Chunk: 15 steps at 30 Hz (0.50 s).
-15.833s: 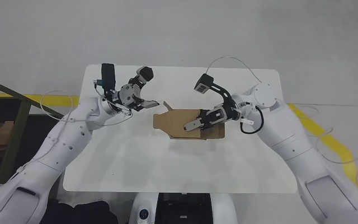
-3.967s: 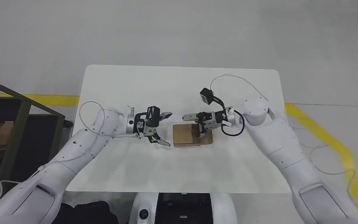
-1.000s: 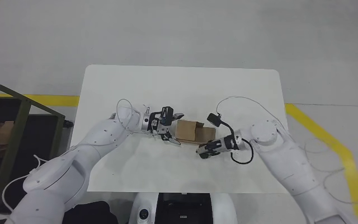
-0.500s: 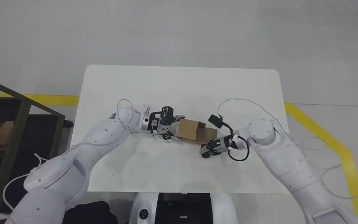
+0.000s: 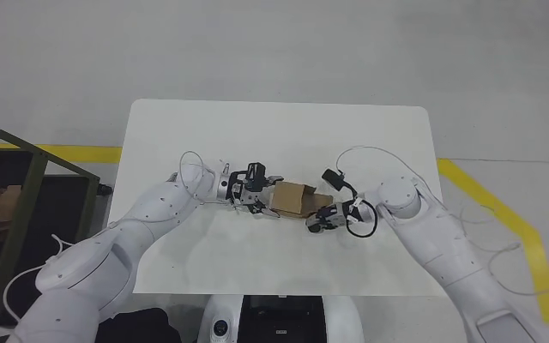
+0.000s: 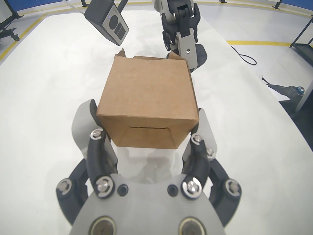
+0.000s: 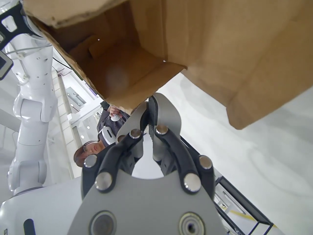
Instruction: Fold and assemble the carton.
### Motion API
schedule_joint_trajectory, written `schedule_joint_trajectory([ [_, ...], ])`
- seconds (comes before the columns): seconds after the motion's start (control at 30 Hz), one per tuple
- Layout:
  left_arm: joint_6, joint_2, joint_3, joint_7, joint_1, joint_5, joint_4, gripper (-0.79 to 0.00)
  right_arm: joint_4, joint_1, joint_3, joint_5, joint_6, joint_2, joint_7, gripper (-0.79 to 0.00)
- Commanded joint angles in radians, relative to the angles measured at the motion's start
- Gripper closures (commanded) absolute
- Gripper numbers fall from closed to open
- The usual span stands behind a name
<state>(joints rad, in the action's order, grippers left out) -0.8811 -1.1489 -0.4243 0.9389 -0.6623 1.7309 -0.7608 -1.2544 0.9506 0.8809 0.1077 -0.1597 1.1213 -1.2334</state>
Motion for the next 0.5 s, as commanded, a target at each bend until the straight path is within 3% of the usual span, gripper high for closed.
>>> schedule_joint_trajectory([
  [0.0, -0.001, 0.000, 0.002, -0.001, 0.000, 0.001, -0.002, -0.665, 0.006, -0.013, -0.006, -0.003, 0.003, 0.002, -0.002, 0.000],
  [0.47, -0.008, -0.002, 0.010, -0.008, 0.002, 0.002, -0.014, -0.665, 0.089, -0.096, -0.058, -0.012, 0.060, 0.026, -0.021, 0.000],
])
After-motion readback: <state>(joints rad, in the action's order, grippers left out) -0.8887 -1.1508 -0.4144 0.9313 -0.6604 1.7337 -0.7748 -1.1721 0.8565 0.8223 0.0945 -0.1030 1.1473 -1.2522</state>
